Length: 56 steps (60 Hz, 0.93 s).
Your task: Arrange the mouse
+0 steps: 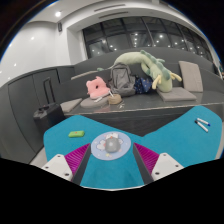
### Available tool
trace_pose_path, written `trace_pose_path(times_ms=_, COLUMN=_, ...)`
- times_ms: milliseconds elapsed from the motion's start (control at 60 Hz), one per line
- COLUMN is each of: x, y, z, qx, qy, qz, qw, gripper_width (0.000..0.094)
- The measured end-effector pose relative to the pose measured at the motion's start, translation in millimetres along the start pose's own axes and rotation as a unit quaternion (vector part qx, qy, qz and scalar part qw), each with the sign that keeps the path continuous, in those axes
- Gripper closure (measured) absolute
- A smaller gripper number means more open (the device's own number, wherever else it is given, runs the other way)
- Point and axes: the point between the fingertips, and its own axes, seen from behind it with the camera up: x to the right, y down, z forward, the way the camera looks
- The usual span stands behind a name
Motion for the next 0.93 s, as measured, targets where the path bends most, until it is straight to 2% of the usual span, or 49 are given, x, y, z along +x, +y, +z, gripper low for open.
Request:
trace_pose_path(times_ms=200, x=33.3, y=36.1, z=-145.9, qx=0.005, qy=0.01, qz=0.003, qw=1.0, gripper_width=0.0083)
trace_pose_path(times_ms=417, x=69.5, y=96.1, z=-250.5, qx=0.005, qy=0.058, qz=-0.027, qw=0.998, gripper_width=0.0082)
trace_pose_path(times_ms=650, x=85.6, y=145.4, z=-299.0, qx=0.002, qy=0.085, qz=-0.054, qw=0.995, gripper_width=0.0085)
trace_pose_path(times_ms=933, x=84.5, y=142.1, z=-323.0, qx=0.025, qy=0.098, qz=-0.082, qw=0.991, gripper_width=0.0088)
